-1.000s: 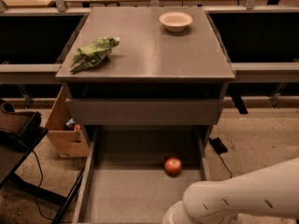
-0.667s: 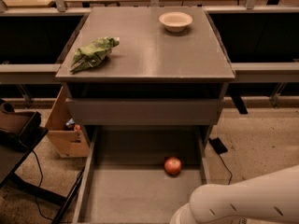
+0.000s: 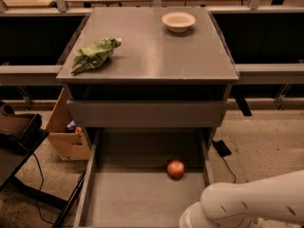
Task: Place apple into middle drawer
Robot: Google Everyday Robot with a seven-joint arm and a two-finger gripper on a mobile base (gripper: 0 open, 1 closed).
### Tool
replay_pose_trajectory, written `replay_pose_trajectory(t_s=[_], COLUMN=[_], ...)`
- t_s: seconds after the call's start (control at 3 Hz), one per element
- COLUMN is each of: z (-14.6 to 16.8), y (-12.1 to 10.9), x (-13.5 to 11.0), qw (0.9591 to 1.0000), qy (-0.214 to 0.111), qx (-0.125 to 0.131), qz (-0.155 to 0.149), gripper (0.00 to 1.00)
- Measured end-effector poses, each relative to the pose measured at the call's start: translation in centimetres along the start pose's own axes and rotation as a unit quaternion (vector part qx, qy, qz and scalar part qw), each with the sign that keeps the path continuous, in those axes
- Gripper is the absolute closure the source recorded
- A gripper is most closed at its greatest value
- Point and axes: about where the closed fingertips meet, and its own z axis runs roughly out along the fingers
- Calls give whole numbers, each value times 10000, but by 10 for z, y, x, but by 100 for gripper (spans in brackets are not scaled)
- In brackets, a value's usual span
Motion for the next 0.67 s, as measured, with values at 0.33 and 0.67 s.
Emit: replay_pose_trajectory(t_s=[0.33, 0.67], z=[-24, -58], y=[-39, -76], x=[-3, -17], qw=[9998, 9987], qy=[-78, -135], qx=[187, 430], qz=[-82, -248], gripper=[0, 0])
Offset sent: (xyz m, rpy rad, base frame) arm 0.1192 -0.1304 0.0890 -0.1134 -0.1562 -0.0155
